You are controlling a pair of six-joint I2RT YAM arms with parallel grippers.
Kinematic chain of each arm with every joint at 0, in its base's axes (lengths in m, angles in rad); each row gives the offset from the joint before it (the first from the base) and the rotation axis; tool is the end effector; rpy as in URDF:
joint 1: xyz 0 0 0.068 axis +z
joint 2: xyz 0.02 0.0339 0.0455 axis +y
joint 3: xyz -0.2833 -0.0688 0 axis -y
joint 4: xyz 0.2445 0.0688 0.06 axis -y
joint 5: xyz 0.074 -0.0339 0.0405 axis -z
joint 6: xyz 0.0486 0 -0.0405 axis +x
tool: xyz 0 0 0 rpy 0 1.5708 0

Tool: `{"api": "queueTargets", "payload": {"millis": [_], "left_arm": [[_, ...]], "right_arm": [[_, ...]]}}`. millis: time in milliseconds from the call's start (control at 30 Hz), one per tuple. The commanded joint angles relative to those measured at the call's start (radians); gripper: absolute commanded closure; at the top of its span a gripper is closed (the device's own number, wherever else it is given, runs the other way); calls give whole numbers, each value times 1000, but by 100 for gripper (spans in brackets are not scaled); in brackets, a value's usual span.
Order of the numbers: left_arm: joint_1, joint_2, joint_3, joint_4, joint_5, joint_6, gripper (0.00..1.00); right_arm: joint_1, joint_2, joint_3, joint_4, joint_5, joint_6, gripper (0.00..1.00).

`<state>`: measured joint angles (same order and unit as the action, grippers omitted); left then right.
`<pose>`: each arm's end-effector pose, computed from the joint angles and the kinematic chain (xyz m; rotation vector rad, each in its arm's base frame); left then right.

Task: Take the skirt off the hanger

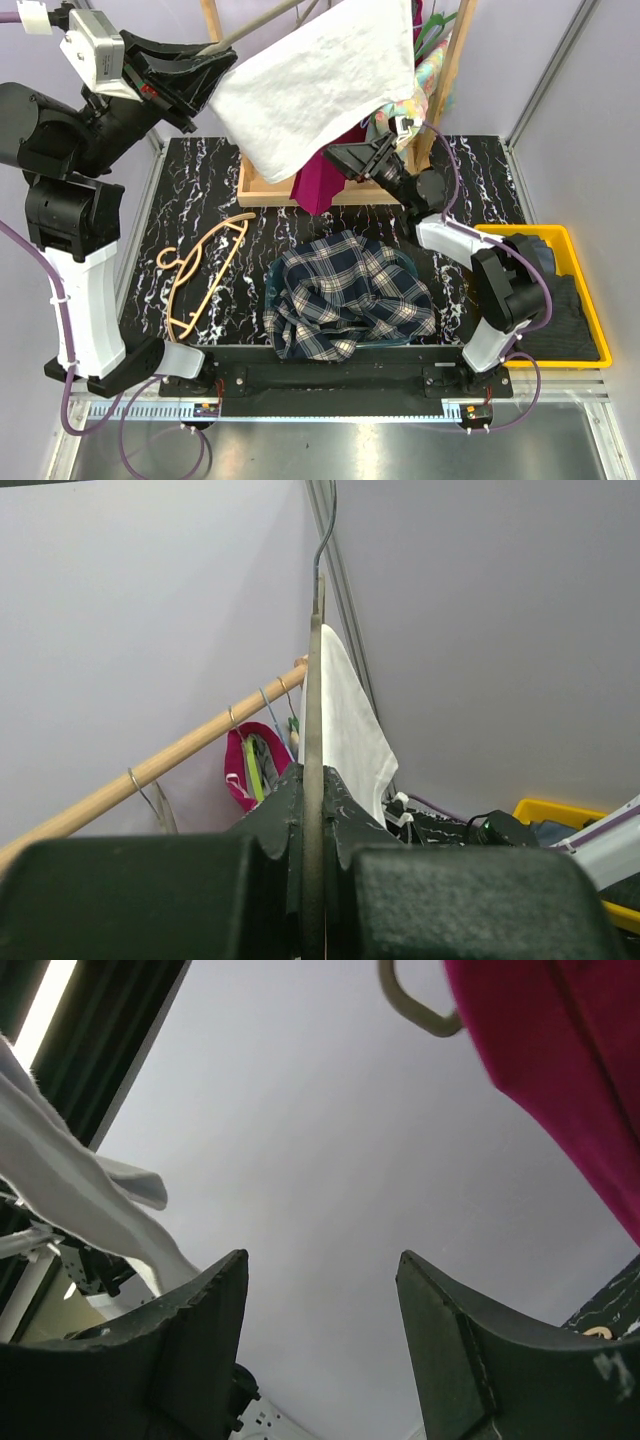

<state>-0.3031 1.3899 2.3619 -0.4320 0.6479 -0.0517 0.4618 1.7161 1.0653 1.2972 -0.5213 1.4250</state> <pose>0.1382 -0.0740 0.6859 0.7192 0.9252 -0.6472 0.3335 0.1930 0.3634 -0.0122 1.2279 1.9287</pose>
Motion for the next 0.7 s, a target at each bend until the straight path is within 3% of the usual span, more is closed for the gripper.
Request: {"api": "queueTargets", "payload": {"millis": [0,333,667], "left_arm": [[-11,-3,37,113,-14,-8,100],[-39,12,37,125,-27,3,100],[-51,35,83,154,-76,98,100]], "right_arm": [[3,-9,114,267,-48,-17,30],[26,-46,209,252,-172,-44,24],[18,-108,56,244,-203,-124,24]]}}
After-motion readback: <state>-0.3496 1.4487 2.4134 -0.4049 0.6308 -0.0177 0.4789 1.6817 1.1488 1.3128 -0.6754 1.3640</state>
